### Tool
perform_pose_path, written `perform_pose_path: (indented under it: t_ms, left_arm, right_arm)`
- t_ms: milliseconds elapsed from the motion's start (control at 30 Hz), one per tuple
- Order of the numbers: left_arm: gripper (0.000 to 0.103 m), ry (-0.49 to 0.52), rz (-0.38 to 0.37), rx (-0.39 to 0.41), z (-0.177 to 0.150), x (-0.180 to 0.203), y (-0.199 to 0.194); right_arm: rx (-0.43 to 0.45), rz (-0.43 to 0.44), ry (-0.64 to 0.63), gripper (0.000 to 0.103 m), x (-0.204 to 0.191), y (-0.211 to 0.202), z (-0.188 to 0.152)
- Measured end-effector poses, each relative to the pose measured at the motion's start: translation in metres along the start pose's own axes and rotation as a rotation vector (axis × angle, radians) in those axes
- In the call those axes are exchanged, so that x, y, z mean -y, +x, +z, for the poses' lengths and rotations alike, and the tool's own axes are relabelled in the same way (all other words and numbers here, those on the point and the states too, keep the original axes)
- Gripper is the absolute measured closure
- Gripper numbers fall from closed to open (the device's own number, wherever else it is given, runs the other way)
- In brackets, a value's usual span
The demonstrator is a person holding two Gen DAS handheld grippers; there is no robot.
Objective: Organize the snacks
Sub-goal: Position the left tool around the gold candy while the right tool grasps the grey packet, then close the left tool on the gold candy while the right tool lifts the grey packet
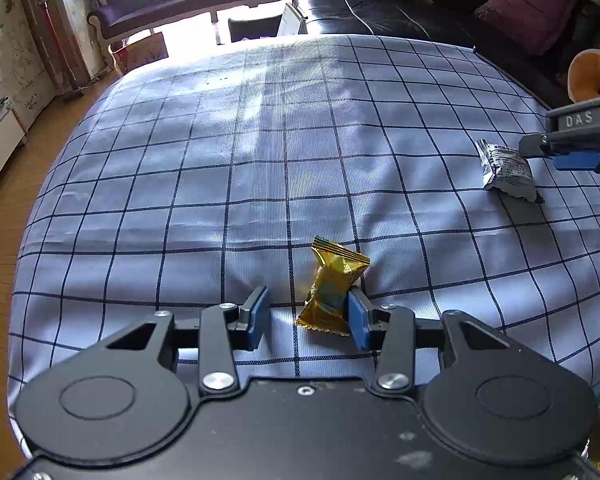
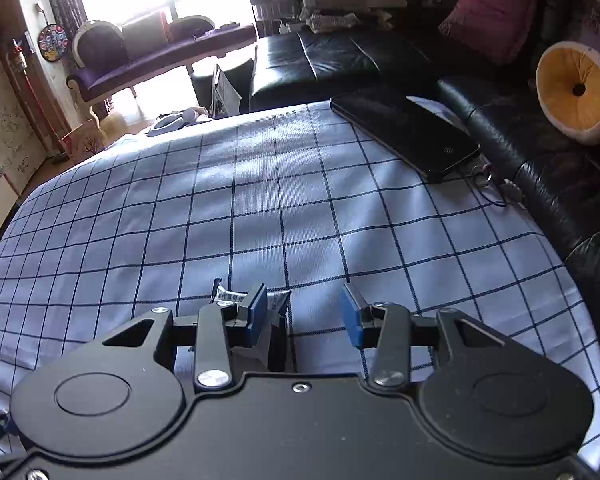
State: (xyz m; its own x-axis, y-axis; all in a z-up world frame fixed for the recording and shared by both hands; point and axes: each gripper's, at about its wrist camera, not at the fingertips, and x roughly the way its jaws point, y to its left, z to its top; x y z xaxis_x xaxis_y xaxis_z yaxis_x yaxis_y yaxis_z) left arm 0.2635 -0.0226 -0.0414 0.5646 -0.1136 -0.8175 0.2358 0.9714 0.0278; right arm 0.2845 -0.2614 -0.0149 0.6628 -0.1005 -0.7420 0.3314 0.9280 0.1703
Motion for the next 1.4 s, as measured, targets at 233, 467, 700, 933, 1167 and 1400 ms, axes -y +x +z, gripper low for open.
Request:
perform_pose_path:
  t_ms: [233,467,700,933,1167,1400]
  left_arm:
    - [0.057,0.008,0.001,0.005,-0.001,0.0,0.0]
    - [0.057,0.004,-0.009,0.0,0.001,-0.001,0.001]
    - [0.057,0.01,-0.006,-0.007,0.003,0.0,0.002]
    - [0.057,0.011,-0.012,-0.028,0.008,-0.001,0.004]
    - [0.057,0.009,-0.01,-0.029,0.009,-0.001,0.005]
    - [0.058,0.0,-0.015,-0.029,0.009,-0.003,0.005]
  right_arm:
    - [0.011,0.01,-0.016,0.052,-0.006,0.012,0.016]
    - [-0.04,0.006,-0.06,0.053,-0.006,0.02,0.005]
    - [-0.086,0.021,-0.174,0.053,-0.001,-0.009,-0.034]
    - [-0.026,0.091,-0.054,0.053,0.012,-0.041,-0.041]
    - [-0.002,0.125,-0.035,0.053,-0.015,-0.032,-0.034]
    - [-0.014,0.11,-0.011,0.052,-0.025,-0.008,-0.045]
